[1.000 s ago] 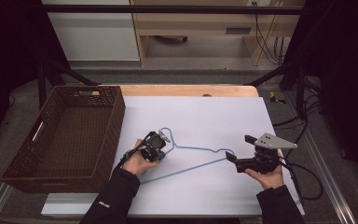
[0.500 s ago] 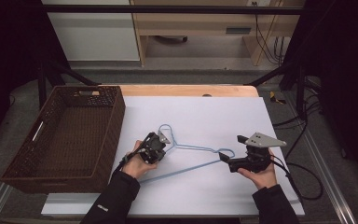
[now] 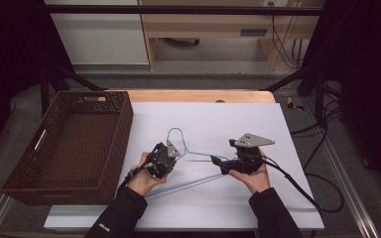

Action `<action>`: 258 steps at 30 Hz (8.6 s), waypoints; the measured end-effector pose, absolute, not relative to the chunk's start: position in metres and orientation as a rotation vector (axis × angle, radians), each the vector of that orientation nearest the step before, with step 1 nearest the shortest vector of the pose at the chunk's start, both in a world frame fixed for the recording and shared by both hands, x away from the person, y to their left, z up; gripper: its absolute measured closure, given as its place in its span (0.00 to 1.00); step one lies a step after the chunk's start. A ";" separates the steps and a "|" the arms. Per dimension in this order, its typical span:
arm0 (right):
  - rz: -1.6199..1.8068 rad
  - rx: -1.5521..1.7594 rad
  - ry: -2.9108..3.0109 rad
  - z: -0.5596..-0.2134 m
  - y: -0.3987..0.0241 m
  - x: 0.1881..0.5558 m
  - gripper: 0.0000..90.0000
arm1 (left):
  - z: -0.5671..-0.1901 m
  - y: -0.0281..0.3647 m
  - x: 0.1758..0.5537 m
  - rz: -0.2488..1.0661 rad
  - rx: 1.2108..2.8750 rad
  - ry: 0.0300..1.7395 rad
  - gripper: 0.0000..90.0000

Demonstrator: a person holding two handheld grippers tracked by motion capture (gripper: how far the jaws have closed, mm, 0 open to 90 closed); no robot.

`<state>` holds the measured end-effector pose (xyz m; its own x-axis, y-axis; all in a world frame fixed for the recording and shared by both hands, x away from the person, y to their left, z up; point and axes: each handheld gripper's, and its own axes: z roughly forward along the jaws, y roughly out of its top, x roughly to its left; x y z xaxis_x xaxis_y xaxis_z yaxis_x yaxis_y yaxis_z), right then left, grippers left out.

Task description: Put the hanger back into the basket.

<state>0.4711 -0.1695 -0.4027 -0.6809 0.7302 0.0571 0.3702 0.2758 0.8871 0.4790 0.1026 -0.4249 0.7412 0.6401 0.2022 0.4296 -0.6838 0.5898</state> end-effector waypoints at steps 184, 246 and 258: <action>1.302 1.163 2.038 -0.410 -0.273 0.415 0.04 | -0.244 0.261 0.475 0.700 2.145 1.041 0.97; 1.277 1.167 2.060 -0.413 -0.269 0.418 0.04 | -0.345 0.411 0.490 0.784 2.047 1.347 0.97; 1.275 1.167 2.062 -0.413 -0.269 0.418 0.04 | -0.379 0.395 0.502 0.699 2.129 1.385 0.97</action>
